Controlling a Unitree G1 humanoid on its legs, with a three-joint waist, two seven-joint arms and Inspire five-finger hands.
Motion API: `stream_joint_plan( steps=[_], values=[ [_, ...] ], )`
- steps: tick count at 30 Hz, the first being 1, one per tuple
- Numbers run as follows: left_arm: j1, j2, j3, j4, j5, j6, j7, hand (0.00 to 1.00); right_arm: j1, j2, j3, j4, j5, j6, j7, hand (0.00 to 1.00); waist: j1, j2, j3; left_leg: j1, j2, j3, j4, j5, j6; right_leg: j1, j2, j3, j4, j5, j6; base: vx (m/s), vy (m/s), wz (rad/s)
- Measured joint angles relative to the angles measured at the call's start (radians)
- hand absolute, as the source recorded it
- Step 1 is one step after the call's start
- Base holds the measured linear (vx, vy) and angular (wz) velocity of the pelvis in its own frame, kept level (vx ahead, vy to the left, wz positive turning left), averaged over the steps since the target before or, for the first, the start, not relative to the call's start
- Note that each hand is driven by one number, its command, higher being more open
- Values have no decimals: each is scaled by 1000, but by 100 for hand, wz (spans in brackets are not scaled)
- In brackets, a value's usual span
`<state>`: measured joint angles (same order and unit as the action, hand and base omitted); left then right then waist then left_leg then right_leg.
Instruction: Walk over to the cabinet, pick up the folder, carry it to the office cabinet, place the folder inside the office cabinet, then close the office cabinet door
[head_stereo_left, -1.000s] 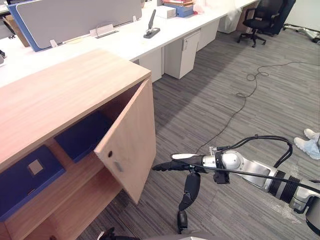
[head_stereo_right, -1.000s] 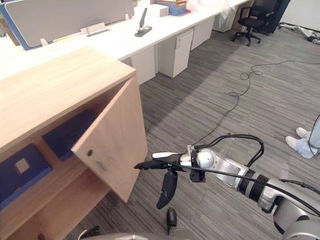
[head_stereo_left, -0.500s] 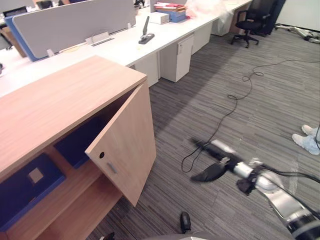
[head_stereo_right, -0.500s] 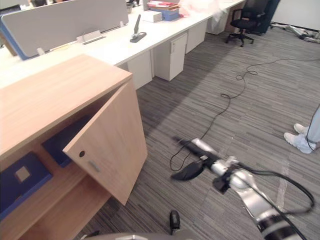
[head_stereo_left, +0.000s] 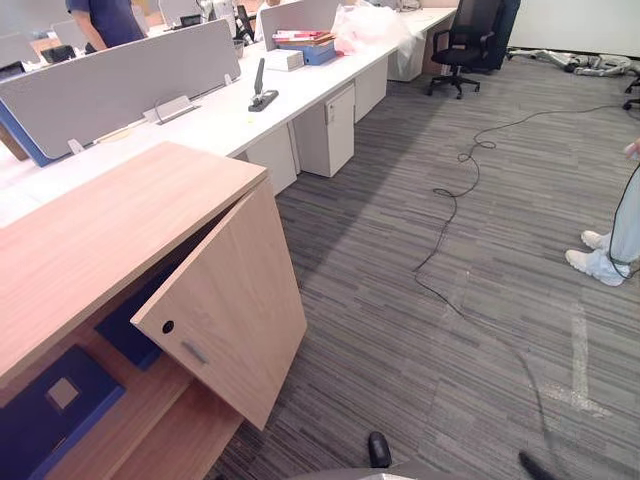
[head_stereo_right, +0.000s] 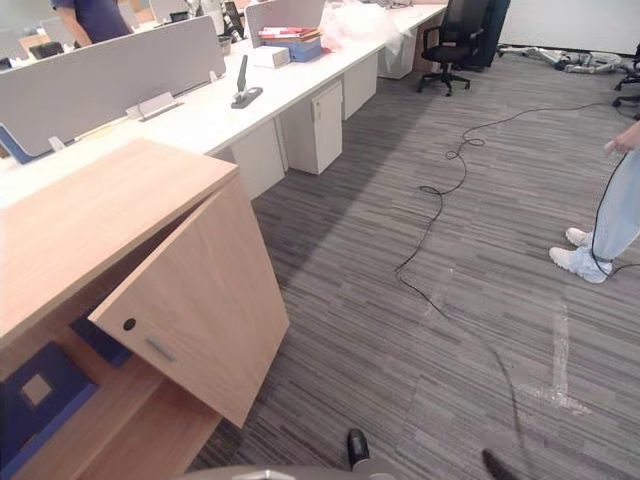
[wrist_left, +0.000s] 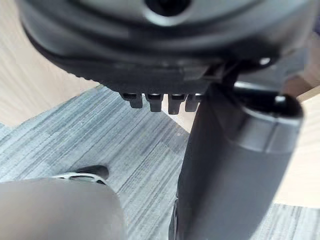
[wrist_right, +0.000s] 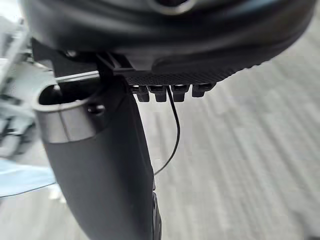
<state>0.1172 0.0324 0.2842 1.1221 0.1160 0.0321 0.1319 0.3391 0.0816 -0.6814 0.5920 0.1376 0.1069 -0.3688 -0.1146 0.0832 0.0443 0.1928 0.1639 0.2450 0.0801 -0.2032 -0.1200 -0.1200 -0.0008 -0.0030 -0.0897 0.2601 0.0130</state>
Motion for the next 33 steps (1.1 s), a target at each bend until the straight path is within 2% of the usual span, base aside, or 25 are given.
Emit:
stream_joint_plan(
  steps=[3, 5, 7, 8, 9, 11, 13, 14, 15, 16, 17, 19, 20, 23, 24, 30, 33],
  values=[
    [-36, -3, -43, 1, -32, -1, -4, 100, -52, -5, 94, 190, 100, -8, 56, 100, 21, -9, 6, -1, -5, -1, 0, -3, -3, -1, -1, 0, 0, 0, 1, -60, 10, 0],
    [-57, -17, -124, -3, -45, 1, -7, 100, -98, -38, 152, 278, 143, -13, 120, 100, 28, -17, 15, -5, -9, -11, -2, -2, 10, -1, -6, -4, 0, -4, 6, -51, 11, 11],
    [-24, -6, -315, -132, -57, 2, -27, 100, -151, -104, 289, 350, 141, -20, 173, 100, 36, -18, 32, -30, -3, -59, -5, 4, 25, -4, -20, -35, 3, -17, 23, -27, 4, 43],
    [-16, -4, -335, -165, -66, -7, -35, 100, -161, -119, 314, 368, 141, -19, 190, 100, 37, -26, 35, -36, -7, -77, -5, 4, 23, -2, -26, -51, 3, -17, 23, -7, 2, 79],
    [-4, -24, -350, -202, -69, -21, -57, 100, -185, -138, 334, 399, 142, -12, 214, 100, 55, -26, 39, -50, -15, -119, -9, 8, 23, 2, -40, -94, 4, -17, 23, 9, -1, 97],
    [-9, -51, -349, -210, -74, -37, -83, 100, -249, -159, 353, 437, 149, -3, 236, 100, 72, -17, 43, -80, -16, -174, -8, 37, 26, 9, -60, -158, 6, -23, 15, 17, -6, 107],
    [-16, -67, -355, -215, -68, -41, -97, 100, -311, -164, 378, 447, 175, -3, 259, 100, 83, -3, 56, -98, -24, -236, -6, 67, 20, 25, -95, -235, 48, -56, 25, -5, 30, 133],
    [-15, -75, -356, -230, -65, -44, -105, 100, -346, -163, 393, 445, 204, -4, 281, 100, 85, 8, 66, -105, -34, -278, -1, 84, 31, 25, -124, -277, 138, -121, 42, -35, 83, 179],
    [-14, -73, -354, -240, -65, -43, -118, 100, -365, -161, 405, 444, 246, -11, 299, 100, 90, 13, 70, -109, -49, -343, 13, 81, 38, 11, -131, -213, 254, -206, 55, -33, 73, 189],
    [-9, -68, -354, -253, -65, -42, -121, 100, -375, -161, 414, 442, 270, -15, 314, 100, 107, 7, 65, -110, -68, -378, 15, 81, 39, -13, -119, -119, 333, -261, 48, -21, 11, 148],
    [-2, -67, -350, -274, -66, -42, -124, 100, -390, -155, 422, 443, 299, -19, 324, 100, 119, -5, 58, -111, -85, -407, 15, 82, 40, -29, -113, -57, 389, -313, 60, 1, -72, 109],
    [17, -52, -337, -286, -66, -42, -127, 100, -414, -133, 425, 443, 340, -28, 340, 100, 122, -1, 48, -131, -107, -452, 17, 83, 42, -40, -113, -11, 455, -390, 85, 49, -92, 110],
    [18, -47, -327, -285, -66, -42, -130, 100, -414, -121, 424, 445, 344, -29, 343, 100, 123, 2, 46, -145, -108, -455, 17, 84, 43, -40, -124, -24, 469, -411, 89, 94, -52, 101],
    [8, -48, -249, -250, -66, -43, -130, 100, -393, -94, 382, 464, 337, -35, 341, 100, 138, 1, 44, -162, -116, -481, 22, 85, 39, -34, -146, -65, 487, -445, 95, 136, -23, 60],
    [-8, -50, -213, -210, -68, -42, -118, 100, -391, -85, 343, 466, 337, -40, 341, 100, 135, -6, 40, -164, -120, -496, 28, 93, 26, -19, -155, -84, 488, -454, 98, 247, -7, 63],
    [-11, -32, -50, -157, -107, -40, -64, 100, -344, -56, 205, 488, 332, -45, 295, 100, 133, -81, 37, -160, -127, -503, 91, 86, 13, 111, -167, -171, 447, -489, 76, 206, -39, 65],
    [-9, -37, -1, -156, -146, -40, -51, 100, -344, -45, 188, 489, 276, -45, 276, 100, 134, -91, 44, -177, -122, -502, 153, 67, 0, 153, -158, -202, 445, -501, 61, 87, -94, 40]
  ],
)
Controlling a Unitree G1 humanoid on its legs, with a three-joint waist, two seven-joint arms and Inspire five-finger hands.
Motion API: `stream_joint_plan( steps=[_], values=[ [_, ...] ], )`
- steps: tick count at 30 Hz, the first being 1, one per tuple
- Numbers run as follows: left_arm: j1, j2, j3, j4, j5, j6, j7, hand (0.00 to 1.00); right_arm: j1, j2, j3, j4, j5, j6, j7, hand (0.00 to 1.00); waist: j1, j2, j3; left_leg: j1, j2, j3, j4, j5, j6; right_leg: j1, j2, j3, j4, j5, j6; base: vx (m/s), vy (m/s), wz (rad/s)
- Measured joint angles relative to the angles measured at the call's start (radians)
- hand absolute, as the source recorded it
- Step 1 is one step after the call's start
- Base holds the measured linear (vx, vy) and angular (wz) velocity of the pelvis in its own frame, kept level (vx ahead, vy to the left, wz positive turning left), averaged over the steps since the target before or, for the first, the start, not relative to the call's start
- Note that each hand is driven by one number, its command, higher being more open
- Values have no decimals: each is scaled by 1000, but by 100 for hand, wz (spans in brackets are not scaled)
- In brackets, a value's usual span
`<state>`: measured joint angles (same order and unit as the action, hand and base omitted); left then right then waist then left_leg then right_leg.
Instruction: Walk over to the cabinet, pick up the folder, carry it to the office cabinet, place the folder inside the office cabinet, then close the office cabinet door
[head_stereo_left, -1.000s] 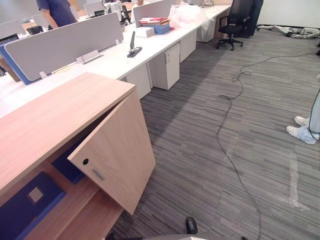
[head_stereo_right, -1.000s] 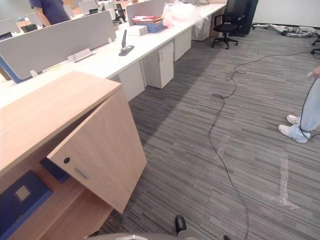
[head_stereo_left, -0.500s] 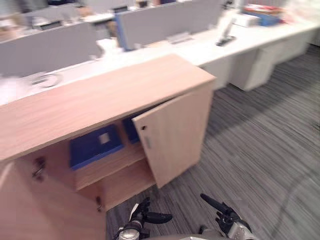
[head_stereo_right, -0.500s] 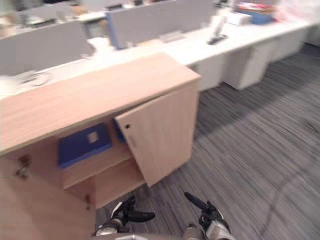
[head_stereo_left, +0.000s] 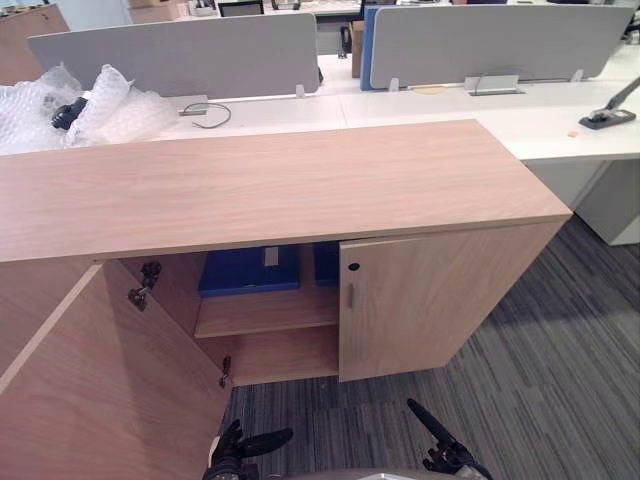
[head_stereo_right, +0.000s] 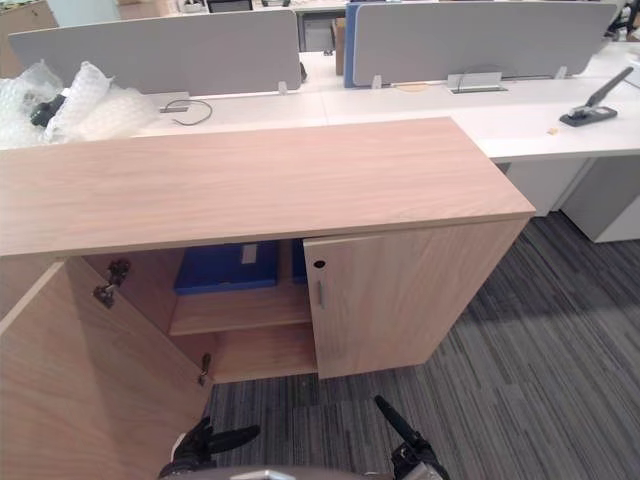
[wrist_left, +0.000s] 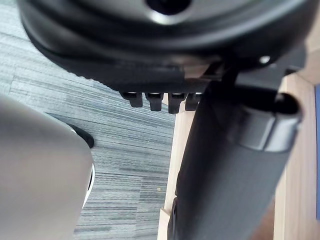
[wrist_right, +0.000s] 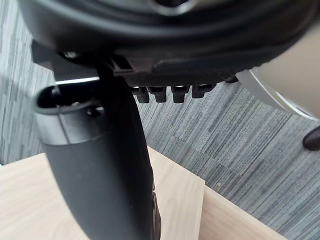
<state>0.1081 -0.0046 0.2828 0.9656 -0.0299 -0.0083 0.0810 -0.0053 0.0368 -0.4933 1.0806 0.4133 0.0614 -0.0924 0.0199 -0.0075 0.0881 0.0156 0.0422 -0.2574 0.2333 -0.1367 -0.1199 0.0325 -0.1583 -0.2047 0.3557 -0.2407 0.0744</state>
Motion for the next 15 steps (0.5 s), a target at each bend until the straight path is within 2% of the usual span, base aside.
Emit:
stream_joint_plan(
  steps=[2, 3, 5, 6, 7, 8, 9, 11, 12, 14, 15],
  values=[
    [0, -5, 31, -2, -13, -1, 2, 100, 0, 2, -3, -1, -43, 1, -5, 100, 0, -4, 9, -18, 1, 2, 44, -6, -3, 23, -2, -32, -2, -8, -3, 31, -106, 49],
    [-1, -7, 56, -4, -29, -2, 3, 100, 0, 8, -19, -5, -71, 1, -8, 100, -1, -11, 17, -52, 4, 36, 88, -5, -2, 30, -10, -68, -2, -15, -5, -21, -67, 73],
    [-1, -20, 91, -27, -47, -3, 10, 100, -1, 8, -40, -13, -99, 1, -20, 100, -6, -9, 36, -106, 33, 203, 160, -27, 48, 41, -10, -121, -1, -33, -14, -34, -40, 77],
    [-4, -30, 113, -36, -51, -3, 18, 100, -5, 6, -50, -24, -101, 0, -28, 100, -5, 7, 50, -136, 71, 359, 205, -39, 87, 40, -6, -152, 18, -48, -19, -45, 6, 66],
    [-6, -32, 125, -40, -50, -3, 20, 100, -13, 7, -65, -27, -101, 0, -29, 100, -7, 9, 62, -147, 83, 424, 214, -34, 100, 40, -6, -169, 32, -58, -21, -105, 21, 98],
    [-5, -32, 131, -45, -49, -4, 24, 100, -15, 15, -99, -26, -100, 1, -32, 100, -20, -2, 67, -150, 75, 477, 153, -19, 122, 24, -23, -205, 36, -68, -26, -97, 35, 87],
    [-7, -33, 137, -50, -50, 0, 26, 100, -13, 20, -118, -25, -100, 1, -34, 100, -20, -9, 71, -151, 89, 508, 171, -38, 119, 13, -32, -229, 35, -66, -28, -85, 26, 84],
    [-13, -26, 139, -31, -46, 5, 33, 100, -13, 12, -171, -25, -98, -3, -42, 100, -28, 19, 65, -152, 218, 711, 388, -130, 115, 18, -23, -292, 37, -64, -30, -28, 60, 83],
    [-14, -27, 127, -12, -38, 16, 33, 100, 12, 3, -187, -24, -98, -5, -43, 100, -36, 35, 55, -122, 258, 779, 437, -163, 116, 30, -25, -345, 37, -65, -29, -17, 89, 105],
    [-24, -31, 103, 0, -25, 20, 28, 100, 30, 2, -217, -23, -98, -3, -44, 100, -51, 49, 53, -124, 268, 822, 412, -185, 103, 41, -36, -415, 57, -66, -23, 24, 118, 135],
    [-31, -17, 71, 2, -17, 21, 27, 100, 34, 1, -263, -4, -97, 3, -45, 100, -59, 46, 54, -132, 219, 808, 340, -181, 107, 31, -48, -446, 93, -67, -26, 30, 160, 205]
  ],
)
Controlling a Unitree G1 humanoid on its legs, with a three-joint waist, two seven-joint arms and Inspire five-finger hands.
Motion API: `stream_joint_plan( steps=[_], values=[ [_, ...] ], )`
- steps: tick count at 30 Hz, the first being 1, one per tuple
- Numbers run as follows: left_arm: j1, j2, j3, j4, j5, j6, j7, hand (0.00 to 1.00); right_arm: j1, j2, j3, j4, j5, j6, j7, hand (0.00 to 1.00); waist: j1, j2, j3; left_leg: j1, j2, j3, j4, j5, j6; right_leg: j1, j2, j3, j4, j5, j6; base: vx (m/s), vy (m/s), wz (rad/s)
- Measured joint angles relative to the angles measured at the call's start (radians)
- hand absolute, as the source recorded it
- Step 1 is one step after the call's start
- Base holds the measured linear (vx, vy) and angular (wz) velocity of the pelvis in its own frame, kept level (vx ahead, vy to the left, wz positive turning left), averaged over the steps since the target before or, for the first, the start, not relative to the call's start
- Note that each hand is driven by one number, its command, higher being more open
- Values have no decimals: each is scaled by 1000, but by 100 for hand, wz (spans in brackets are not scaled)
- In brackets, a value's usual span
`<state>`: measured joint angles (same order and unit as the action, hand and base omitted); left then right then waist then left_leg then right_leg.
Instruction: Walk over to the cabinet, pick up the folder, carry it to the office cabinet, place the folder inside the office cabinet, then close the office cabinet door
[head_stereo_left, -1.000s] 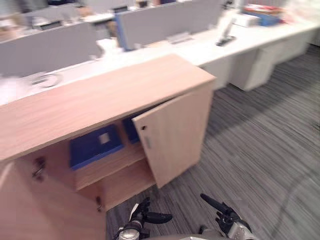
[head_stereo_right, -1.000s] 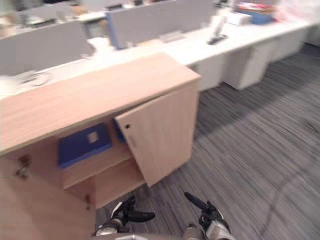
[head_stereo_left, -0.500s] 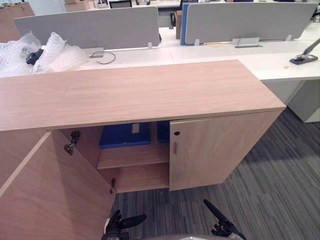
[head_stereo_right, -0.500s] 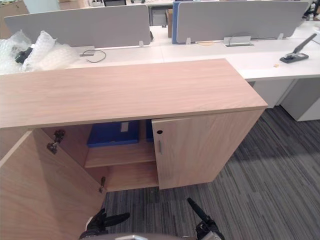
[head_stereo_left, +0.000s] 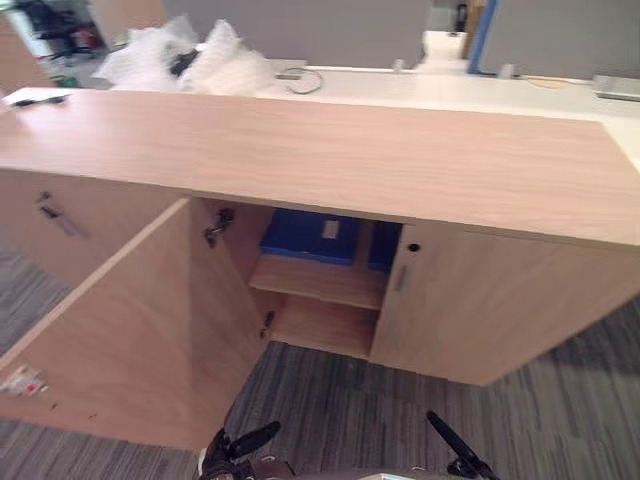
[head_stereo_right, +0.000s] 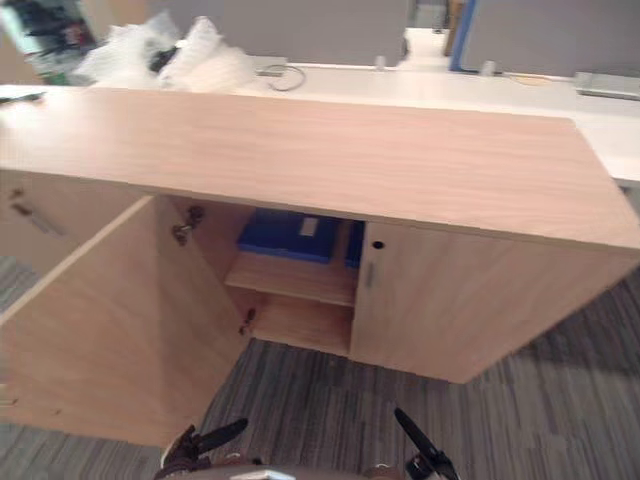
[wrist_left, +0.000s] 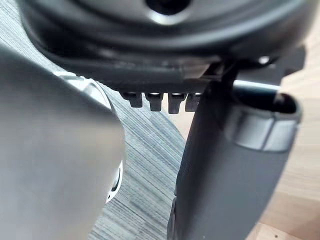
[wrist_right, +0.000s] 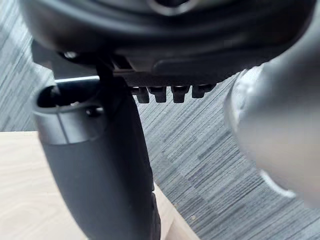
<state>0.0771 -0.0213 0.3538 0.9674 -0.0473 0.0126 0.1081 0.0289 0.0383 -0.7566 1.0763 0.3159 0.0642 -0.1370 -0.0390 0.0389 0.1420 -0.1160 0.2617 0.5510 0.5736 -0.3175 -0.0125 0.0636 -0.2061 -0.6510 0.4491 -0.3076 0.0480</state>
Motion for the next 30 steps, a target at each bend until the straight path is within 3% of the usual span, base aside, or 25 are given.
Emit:
stream_joint_plan(
  steps=[1, 2, 3, 4, 5, 7, 9, 12, 16, 17, 18, 20, 21, 23, 24, 25, 27, 30],
  values=[
    [-14, 23, -39, 9, 3, 0, 2, 100, 11, 5, -29, 41, 0, 4, -1, 100, -11, -22, -1, 3, -72, -74, -123, 52, 21, -6, 16, 24, -67, -9, -21, 11, 100, 171],
    [-16, 28, -45, 17, 3, -1, 3, 100, 14, 6, -34, 48, 0, 5, -1, 100, -14, -25, -3, 3, -89, -87, -154, 66, 21, -3, 32, 29, -110, -6, -23, -38, -19, 189],
    [-31, 46, -68, 61, 13, 3, 4, 100, 22, 17, -52, 68, 1, 3, -2, 100, -37, -43, -9, 15, -153, -139, -258, 129, 21, 33, 65, 40, -245, 87, -24, -2, -60, 141],
    [-41, 55, -76, 84, 22, 12, -1, 100, 22, 13, -90, 81, 0, 5, -5, 100, -28, -42, -7, 35, -166, -132, -306, 148, 14, 54, 58, 9, -279, 114, -4, -2, -60, 129],
    [-40, 50, -75, 90, 22, 13, -2, 100, 21, 11, -100, 80, 0, 5, -6, 100, -26, -36, -5, 41, -169, -128, -322, 155, 19, 58, 54, 2, -273, 114, -5, 72, 60, 48],
    [-17, 51, -75, 99, 37, 18, 2, 100, 25, 9, -129, 79, 0, 5, -5, 100, -29, -32, -3, 147, -236, -127, -523, 251, 24, 70, 25, -1, -249, 121, -14, 86, 120, 9],
    [-14, 49, -75, 106, 64, 15, 0, 100, 26, 9, -139, 75, 0, 5, -6, 100, -33, -27, -2, 202, -257, -125, -641, 305, 26, 72, 25, 2, -237, 128, -24, 79, 135, 1],
    [-16, 42, -71, 98, 83, 8, -2, 100, 27, 25, -131, 63, 0, 5, -7, 100, -34, -43, 10, 225, -257, -125, -662, 313, 23, 59, 4, 3, -158, 129, -26, 37, 82, 6],
    [-14, 43, -51, 85, 100, 10, -5, 100, 62, 50, -72, 11, -1, 1, -16, 100, -27, -55, 21, 260, -265, -140, -660, 307, 15, -8, -90, 22, 113, 131, -30, 30, 96, 17],
    [-14, 41, -50, 81, 99, 10, -3, 100, 81, 45, -33, -8, -1, 1, -15, 100, -24, -53, 17, 267, -265, -176, -660, 293, 23, -74, -116, 86, 230, 129, -41, 38, 72, 44],
    [-18, 39, -35, 82, 98, 12, 1, 100, 93, 44, -5, -18, 0, 1, -14, 100, -24, -51, 16, 264, -258, -199, -658, 293, 23, -127, -97, 190, 263, 76, -17, 23, -9, 49],
    [-10, 23, 27, 78, 62, 10, 10, 100, 110, 49, 18, -44, 2, -2, -14, 100, -19, -48, 14, 276, -245, -213, -656, 295, 21, -167, -68, 321, 215, 53, -4, 13, -87, 43],
    [-6, 20, 46, 76, 46, 9, 13, 100, 112, 51, 21, -44, 2, -4, -14, 100, -17, -49, 12, 280, -244, -214, -657, 295, 19, -165, -69, 333, 177, 57, 1, 7, -192, 25],
    [10, 10, 117, 62, -1, 8, 18, 100, 118, 57, 34, -36, 3, -2, -13, 100, -11, -71, -4, 292, -254, -215, -660, 283, -6, -144, -78, 333, 24, 139, 25, 22, -208, 1],
    [20, -8, 172, 59, -28, 8, 21, 100, 125, 56, 25, -35, 3, -1, -10, 100, -8, -67, -23, 292, -239, -209, -664, 272, -27, -110, -58, 325, -45, 119, 49, 85, -228, -22],
    [23, -28, 223, 58, -53, 8, 23, 100, 135, 53, 5, -42, 3, -6, -9, 100, 3, -44, -33, 289, -221, -190, -664, 267, -34, -93, -31, 314, -104, 116, 45, 104, -260, -28],
    [22, -50, 267, 57, -82, 12, 28, 100, 143, 39, -12, -42, 4, -6, -10, 100, 4, -21, -32, 299, -202, -172, -663, 274, -39, -73, -8, 304, -128, 112, 37, 84, -147, -11],
    [7, -55, 347, 55, -140, 13, 36, 100, 165, 48, -41, -39, 8, 1, -10, 100, 6, -26, -33, 326, -187, -172, -660, 274, -53, -26, 4, 275, -138, 106, 27, 42, -68, 20]
  ],
)
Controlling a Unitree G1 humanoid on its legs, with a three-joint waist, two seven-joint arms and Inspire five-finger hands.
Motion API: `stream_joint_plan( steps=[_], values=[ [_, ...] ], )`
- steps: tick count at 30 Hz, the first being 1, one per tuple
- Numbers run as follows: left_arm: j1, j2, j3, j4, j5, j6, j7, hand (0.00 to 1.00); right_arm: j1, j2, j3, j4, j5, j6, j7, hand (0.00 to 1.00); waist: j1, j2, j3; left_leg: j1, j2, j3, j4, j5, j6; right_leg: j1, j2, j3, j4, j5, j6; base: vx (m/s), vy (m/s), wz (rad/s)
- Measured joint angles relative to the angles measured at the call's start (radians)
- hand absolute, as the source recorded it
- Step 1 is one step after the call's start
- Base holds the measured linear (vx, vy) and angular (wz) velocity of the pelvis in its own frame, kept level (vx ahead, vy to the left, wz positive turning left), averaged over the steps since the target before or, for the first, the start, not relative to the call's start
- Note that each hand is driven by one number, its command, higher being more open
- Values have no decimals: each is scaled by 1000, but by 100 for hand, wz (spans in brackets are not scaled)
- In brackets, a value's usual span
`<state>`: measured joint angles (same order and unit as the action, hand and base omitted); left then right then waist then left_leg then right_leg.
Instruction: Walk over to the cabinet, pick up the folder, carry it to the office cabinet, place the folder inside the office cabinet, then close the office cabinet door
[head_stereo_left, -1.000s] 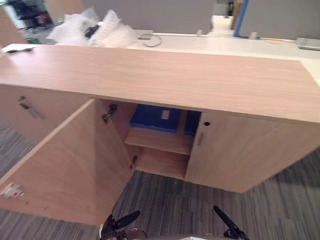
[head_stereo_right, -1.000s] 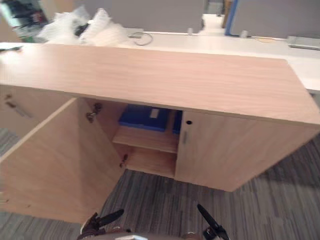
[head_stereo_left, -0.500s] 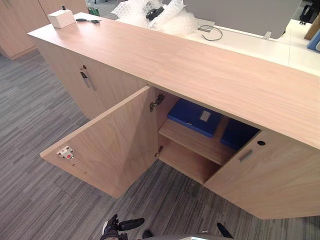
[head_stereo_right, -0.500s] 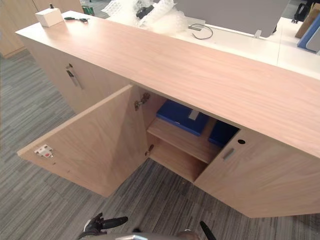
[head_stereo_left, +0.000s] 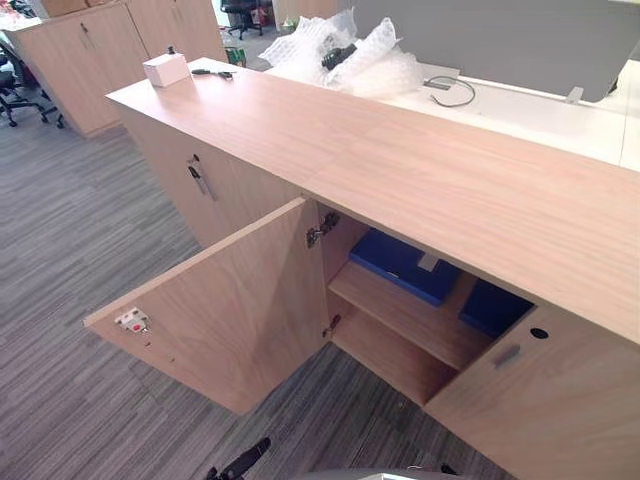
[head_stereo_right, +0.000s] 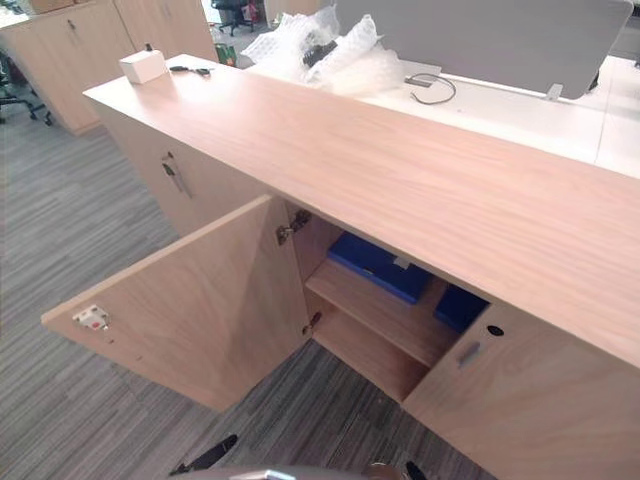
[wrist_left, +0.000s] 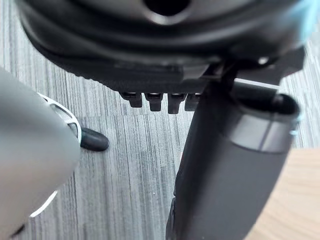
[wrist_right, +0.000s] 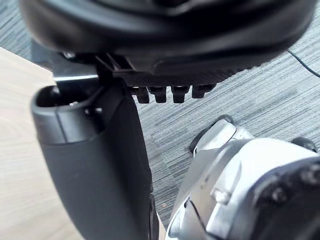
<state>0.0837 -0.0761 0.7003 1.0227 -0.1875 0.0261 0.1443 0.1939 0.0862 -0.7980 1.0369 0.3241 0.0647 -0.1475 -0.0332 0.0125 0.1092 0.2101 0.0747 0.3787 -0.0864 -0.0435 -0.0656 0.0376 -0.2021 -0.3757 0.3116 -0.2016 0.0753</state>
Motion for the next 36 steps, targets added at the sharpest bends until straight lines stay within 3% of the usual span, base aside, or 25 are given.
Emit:
stream_joint_plan(
  steps=[4, 8, 11, 14, 23, 28, 32, 36],
  values=[
    [-21, 36, 135, -45, -84, 21, 12, 100, -1, -5, -16, 13, 0, 3, 18, 100, 4, -15, -11, 2, -9, -4, 1, -2, -2, 12, -4, -2, -16, 0, 0, -2, 15, 7],
    [-41, 136, 150, -111, -85, 31, 25, 100, 2, -4, -54, 49, 0, 18, 35, 100, 11, -24, -23, 4, -12, -9, 0, -2, -2, 18, -6, -4, -22, 0, 1, -22, 12, 4],
    [-76, 199, 147, -179, -74, 28, 45, 100, 15, -5, -77, 54, 0, 18, 44, 100, 12, -5, -38, 0, -13, -12, 0, -2, -2, 19, -3, -4, -29, 2, 2, -41, -2, 1],
    [-101, 213, 132, -219, -32, 27, 61, 100, 35, -7, -82, 55, 4, 18, 58, 100, 11, 10, -52, 1, -14, -16, 0, -2, -2, 23, 0, -5, -29, 2, 2, -41, -10, 3],
    [-84, 271, -150, -493, 248, 72, 109, 100, 78, -10, 6, 57, 42, 3, 80, 100, 11, -1, -60, 2, -13, -30, 0, 2, 3, 32, 5, -10, -34, 2, 2, -44, -9, 3],
    [-73, 462, -368, -526, 434, 61, 76, 100, 90, -18, 35, 54, 72, -11, 100, 100, 10, -2, -60, 3, -13, -19, 1, 2, 3, 22, 4, 1, -22, 2, 1, -31, 2, -4],
    [-54, 558, -443, -526, 556, 46, 17, 100, 102, -17, 33, 54, 72, -14, 115, 100, 23, -6, -58, 3, -13, -17, 2, 1, 3, 17, 2, 5, -17, 3, 0, -6, 1, -1],
    [-49, 601, -489, -525, 618, 36, -4, 100, 104, -17, 32, 54, 72, -23, 119, 100, 28, -9, -58, 4, -14, -21, 7, 1, 3, 17, -4, 5, -13, 3, -1, -19, 0, 3]
  ],
)
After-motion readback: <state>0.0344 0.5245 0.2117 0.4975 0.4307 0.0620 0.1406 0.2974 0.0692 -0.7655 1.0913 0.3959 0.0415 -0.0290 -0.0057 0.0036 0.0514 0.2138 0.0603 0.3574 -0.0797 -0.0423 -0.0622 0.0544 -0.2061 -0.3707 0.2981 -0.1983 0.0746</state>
